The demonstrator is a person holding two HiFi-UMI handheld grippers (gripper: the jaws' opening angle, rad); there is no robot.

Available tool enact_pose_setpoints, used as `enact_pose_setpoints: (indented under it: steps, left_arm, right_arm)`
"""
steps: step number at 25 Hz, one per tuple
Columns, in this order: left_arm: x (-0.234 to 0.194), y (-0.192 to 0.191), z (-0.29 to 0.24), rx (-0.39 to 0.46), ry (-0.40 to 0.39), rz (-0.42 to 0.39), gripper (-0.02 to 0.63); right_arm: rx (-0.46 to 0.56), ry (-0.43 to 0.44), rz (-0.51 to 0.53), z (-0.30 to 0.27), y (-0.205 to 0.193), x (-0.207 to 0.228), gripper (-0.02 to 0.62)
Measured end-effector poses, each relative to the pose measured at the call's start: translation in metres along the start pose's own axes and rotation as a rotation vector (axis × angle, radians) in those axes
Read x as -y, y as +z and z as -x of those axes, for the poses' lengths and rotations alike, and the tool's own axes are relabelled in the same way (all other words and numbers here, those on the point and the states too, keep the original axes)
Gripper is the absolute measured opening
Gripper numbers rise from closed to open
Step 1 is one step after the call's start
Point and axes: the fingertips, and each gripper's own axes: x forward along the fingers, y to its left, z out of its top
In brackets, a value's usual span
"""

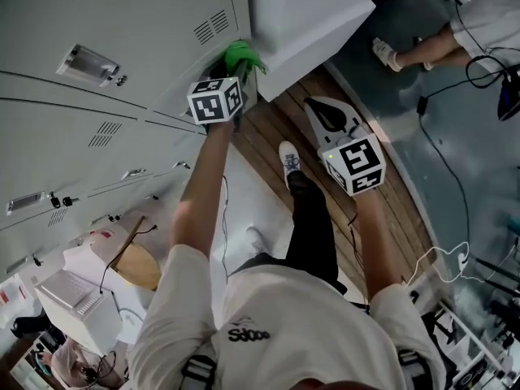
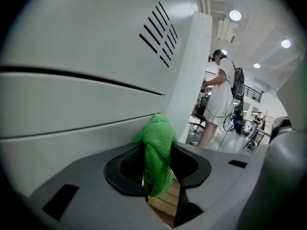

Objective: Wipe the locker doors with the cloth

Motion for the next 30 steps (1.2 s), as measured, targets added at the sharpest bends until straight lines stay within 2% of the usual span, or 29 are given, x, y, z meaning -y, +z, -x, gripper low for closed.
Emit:
enact_pose_setpoints:
  steps: [5,9,15,22,30]
  left_arm:
    - [0.004,-0.008,-0.017,-0.004,-0.018,0.033,0.141]
    - [-0.007,-0.018,-0.005,-0.002,0.011,0.055,0.140]
    - [-0.046,-0.045,0.045,-0.011,0.098,0.123,0.140]
    - [-0.094,-0.077,0.115,0.007,0.196,0.278,0.140]
    - [-0.140,-0.111,0.180,0.010,0.308,0.352,0.140]
  right_arm:
    - [-0.011,-0.006,-0.024,-0.006,-0.007,0.007,0.008]
    - [-0.011,-0.005,-0.034,-0.008,-0.006,0.004,0.009]
    - [-0.004,0.028,-0.036,-0.011,-0.001,-0.026,0.008]
    - [0.018,0.070,-0.043,-0.015,0.010,-0.067,0.008]
    - [0.021,0.117,-0.023,-0.017,0.015,-0.102,0.008]
